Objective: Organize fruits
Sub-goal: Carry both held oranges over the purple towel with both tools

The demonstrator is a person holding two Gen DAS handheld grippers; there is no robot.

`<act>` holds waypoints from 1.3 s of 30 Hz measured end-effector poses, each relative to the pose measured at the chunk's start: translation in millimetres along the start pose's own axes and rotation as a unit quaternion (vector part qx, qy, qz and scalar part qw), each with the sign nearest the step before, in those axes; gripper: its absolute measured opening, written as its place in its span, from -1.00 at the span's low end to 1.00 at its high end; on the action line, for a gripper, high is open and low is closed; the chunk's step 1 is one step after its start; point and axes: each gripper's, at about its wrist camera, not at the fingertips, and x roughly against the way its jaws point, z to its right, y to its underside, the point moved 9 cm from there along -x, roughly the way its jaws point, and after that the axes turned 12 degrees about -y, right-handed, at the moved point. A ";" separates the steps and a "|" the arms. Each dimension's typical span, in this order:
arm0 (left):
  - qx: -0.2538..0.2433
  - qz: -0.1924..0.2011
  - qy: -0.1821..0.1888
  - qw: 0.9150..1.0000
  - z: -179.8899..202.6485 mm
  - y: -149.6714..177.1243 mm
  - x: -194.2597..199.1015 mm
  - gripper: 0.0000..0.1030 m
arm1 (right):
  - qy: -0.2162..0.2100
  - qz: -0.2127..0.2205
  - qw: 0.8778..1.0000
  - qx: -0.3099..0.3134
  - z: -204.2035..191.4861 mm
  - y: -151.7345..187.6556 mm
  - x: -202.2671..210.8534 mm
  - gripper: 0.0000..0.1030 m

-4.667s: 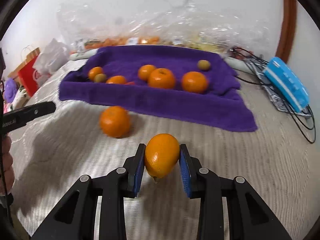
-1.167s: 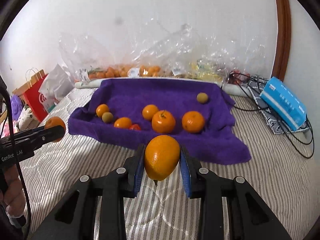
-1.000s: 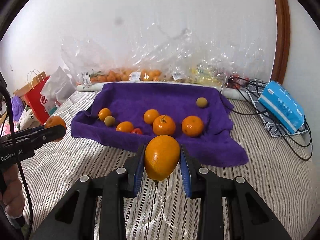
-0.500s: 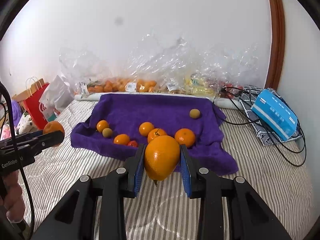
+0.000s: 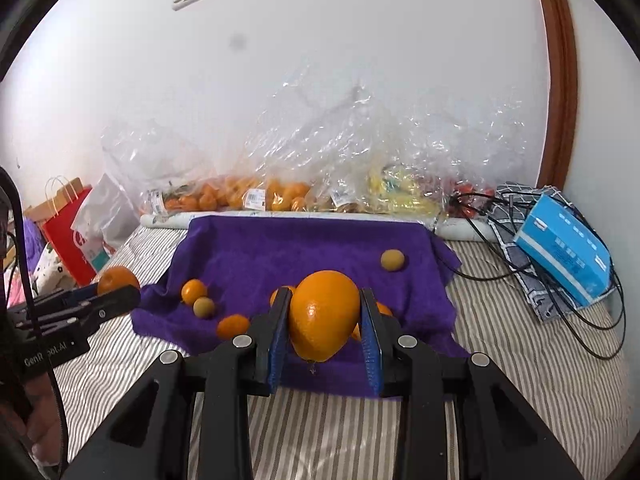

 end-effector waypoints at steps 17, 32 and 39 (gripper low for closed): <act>0.001 -0.015 -0.004 1.000 7.2 -19.3 -67.5 -0.24 | -0.006 -0.020 1.000 -0.013 25.2 -9.2 -54.9 -0.36; 0.034 -0.033 -0.002 0.999 -9.6 -13.8 -86.2 -0.24 | -0.001 -0.026 0.999 -0.043 55.3 2.0 -65.8 -0.36; 0.032 -0.042 0.044 0.998 8.0 -8.8 -86.3 -0.23 | -0.018 -0.032 0.999 -0.028 41.5 8.3 -76.7 -0.36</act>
